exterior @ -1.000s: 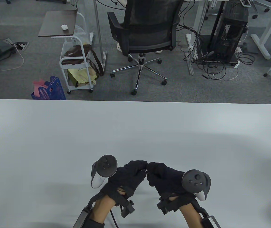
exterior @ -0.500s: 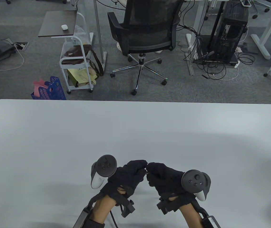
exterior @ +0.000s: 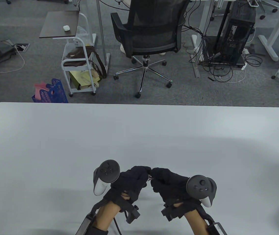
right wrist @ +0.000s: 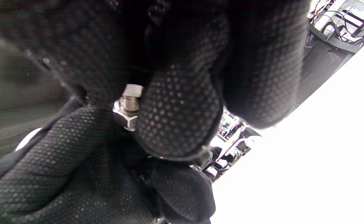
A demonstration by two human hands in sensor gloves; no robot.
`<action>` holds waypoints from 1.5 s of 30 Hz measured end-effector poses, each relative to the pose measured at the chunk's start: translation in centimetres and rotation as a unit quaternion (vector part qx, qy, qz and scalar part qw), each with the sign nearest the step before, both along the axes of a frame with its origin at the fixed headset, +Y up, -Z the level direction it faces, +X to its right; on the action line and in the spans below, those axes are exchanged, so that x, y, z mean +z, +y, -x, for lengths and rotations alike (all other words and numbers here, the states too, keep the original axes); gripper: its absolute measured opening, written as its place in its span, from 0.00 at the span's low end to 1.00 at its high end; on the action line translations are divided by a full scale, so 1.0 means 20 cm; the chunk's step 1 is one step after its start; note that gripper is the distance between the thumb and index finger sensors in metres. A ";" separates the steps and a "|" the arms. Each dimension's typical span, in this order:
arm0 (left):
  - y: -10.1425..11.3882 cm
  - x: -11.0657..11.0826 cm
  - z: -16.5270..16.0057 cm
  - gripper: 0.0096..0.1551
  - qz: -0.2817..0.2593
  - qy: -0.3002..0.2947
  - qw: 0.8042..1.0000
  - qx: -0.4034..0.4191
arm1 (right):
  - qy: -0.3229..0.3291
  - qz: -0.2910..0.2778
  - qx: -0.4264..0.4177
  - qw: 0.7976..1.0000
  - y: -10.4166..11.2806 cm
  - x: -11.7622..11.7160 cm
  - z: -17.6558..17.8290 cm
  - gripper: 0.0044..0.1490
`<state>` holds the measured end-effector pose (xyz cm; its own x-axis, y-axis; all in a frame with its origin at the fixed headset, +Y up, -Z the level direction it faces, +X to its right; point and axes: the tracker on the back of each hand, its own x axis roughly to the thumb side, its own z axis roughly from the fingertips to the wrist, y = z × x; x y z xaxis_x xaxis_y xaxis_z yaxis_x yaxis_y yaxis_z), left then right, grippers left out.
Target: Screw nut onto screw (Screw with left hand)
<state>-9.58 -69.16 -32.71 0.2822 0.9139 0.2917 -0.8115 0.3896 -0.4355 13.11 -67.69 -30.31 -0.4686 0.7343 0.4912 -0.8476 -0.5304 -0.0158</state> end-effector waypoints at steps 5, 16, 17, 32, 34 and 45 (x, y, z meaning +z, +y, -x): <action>0.00 0.00 -0.01 0.32 0.001 -0.030 1.000 0.004 | -0.001 0.001 -0.002 1.000 0.00 0.00 -0.01 0.29; 0.00 0.00 -0.02 0.32 0.002 -0.026 1.000 -0.005 | 0.000 0.001 0.001 1.000 0.00 0.00 0.00 0.29; 0.00 0.00 -0.02 0.32 0.004 -0.035 0.999 0.002 | 0.000 0.001 -0.001 1.000 0.00 0.00 -0.01 0.29; 0.00 0.00 -0.01 0.37 0.008 -0.024 1.000 0.012 | -0.002 -0.001 -0.003 1.000 0.00 0.00 -0.01 0.29; -0.01 0.01 0.00 0.39 0.011 -0.004 1.000 0.015 | -0.002 -0.001 -0.002 1.000 0.00 0.00 -0.01 0.29; -0.01 0.00 0.00 0.39 0.032 -0.011 0.999 0.024 | -0.003 -0.003 -0.001 1.000 0.00 0.00 -0.01 0.29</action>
